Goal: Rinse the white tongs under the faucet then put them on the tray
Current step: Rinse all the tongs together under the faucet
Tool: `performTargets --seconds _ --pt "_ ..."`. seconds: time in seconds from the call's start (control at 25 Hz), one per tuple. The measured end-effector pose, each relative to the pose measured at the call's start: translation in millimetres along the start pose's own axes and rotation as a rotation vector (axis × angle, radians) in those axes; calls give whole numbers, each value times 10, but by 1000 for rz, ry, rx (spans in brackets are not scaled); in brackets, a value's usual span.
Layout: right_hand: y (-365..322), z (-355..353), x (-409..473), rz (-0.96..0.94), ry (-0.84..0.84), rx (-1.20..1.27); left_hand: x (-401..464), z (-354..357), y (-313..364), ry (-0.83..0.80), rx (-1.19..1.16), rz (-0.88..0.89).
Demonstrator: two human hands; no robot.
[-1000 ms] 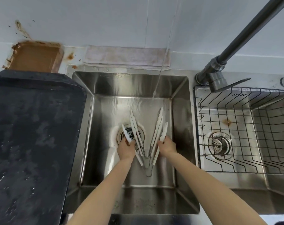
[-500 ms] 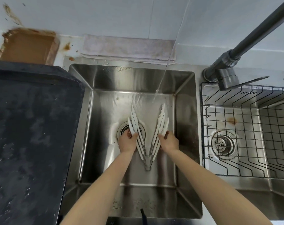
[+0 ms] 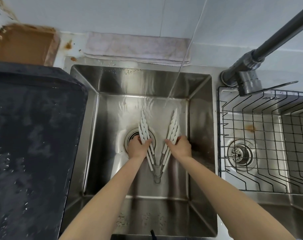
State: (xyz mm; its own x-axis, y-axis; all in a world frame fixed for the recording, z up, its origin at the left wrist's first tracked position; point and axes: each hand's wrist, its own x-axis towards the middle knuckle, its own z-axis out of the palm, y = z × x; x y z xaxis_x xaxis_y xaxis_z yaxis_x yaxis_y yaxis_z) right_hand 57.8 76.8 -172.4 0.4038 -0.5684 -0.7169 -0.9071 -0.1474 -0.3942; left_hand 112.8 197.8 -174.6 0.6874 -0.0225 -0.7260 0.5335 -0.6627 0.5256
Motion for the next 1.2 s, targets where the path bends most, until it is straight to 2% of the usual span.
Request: performTargets --seconds 0.16,0.4,0.68,0.92,1.08,1.2 --pt "-43 56 -31 6 -29 -225 107 81 -60 -40 172 -13" --pt "-78 120 -70 5 -51 -250 86 158 -14 -2 246 26" --pt "-157 143 -273 -28 -143 -15 -125 -134 -1 -59 -15 3" --pt "-263 -96 -438 -84 -146 162 -403 -270 218 -87 -246 37" --pt "-390 -421 -527 -129 -95 426 -492 -344 490 -207 -345 100" --pt "-463 -638 -576 -179 -66 584 -592 -440 760 -324 -394 210"
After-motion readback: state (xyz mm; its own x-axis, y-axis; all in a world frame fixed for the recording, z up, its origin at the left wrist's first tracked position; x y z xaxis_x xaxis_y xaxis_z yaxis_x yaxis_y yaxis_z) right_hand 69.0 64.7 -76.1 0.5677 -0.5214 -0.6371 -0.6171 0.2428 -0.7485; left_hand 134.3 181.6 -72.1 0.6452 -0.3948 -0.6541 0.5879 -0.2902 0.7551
